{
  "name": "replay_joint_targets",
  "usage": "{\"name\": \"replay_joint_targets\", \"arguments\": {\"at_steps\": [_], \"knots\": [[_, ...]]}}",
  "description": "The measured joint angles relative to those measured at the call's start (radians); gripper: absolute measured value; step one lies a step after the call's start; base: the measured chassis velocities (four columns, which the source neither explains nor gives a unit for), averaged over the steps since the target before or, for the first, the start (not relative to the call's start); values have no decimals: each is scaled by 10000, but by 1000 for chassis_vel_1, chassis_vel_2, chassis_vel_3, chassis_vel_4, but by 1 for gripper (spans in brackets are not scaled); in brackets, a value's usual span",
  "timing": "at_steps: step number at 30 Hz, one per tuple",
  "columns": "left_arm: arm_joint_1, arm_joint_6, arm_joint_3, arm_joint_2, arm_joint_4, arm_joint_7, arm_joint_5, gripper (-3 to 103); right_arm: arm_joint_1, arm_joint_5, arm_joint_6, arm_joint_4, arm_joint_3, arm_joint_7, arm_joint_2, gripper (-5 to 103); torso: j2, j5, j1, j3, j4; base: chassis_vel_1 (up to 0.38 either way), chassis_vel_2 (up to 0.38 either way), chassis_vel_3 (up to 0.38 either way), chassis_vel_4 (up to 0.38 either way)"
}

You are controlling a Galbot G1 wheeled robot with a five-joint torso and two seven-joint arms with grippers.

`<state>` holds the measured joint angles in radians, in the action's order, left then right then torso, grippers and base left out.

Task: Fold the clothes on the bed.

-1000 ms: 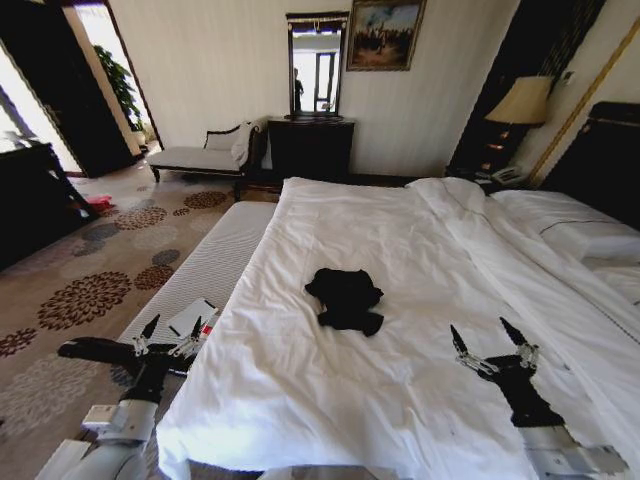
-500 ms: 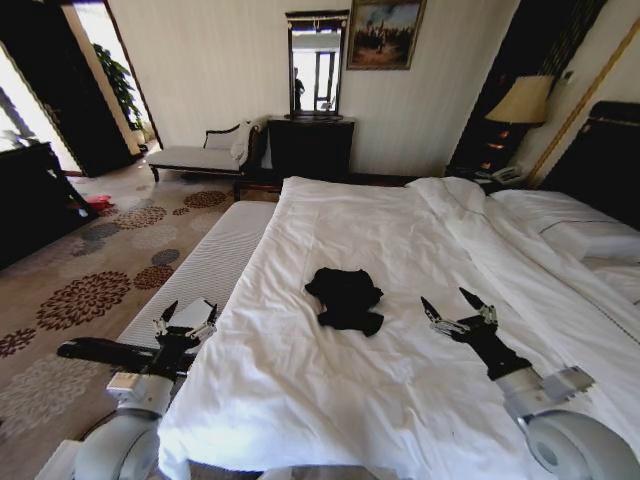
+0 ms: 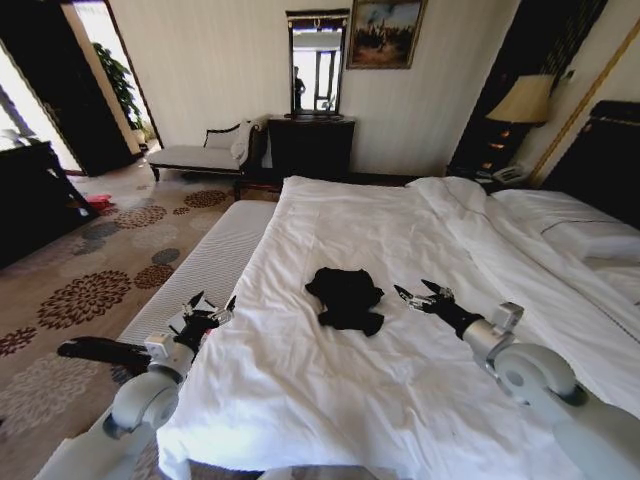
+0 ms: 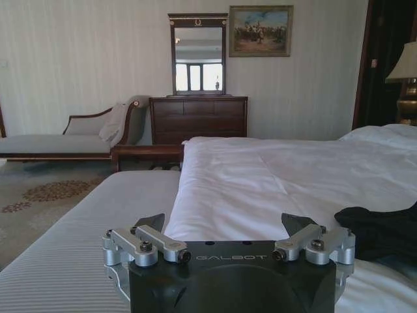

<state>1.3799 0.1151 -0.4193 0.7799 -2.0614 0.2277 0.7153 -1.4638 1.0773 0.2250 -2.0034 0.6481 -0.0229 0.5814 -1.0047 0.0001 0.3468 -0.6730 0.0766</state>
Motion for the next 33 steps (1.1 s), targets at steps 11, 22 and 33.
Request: {"name": "replay_joint_targets", "arguments": {"at_steps": [11, 22, 33], "knots": [[-2365, 44, 2050, -244, 954, 132, 681, 100, 3285, 542, 265, 1582, -2973, 318, -391, 100, 0, -4, 0, 1, -15, 0, 0, 0, 0], [-2693, 173, 2759, -160, 1119, 243, 808, 100, 5571, 1331, 583, 2932, -5551, 565, 383, 91, 0, -3, -2, 0, -12, 0, 0, 0, 0], [-1955, 208, 2341, -90, 128, 297, 803, 100, 6755, 2614, 1029, 3944, -6143, 1049, 1386, 95, -1, -1, -2, 1, -11, 0, 0, 0, 0]]}}
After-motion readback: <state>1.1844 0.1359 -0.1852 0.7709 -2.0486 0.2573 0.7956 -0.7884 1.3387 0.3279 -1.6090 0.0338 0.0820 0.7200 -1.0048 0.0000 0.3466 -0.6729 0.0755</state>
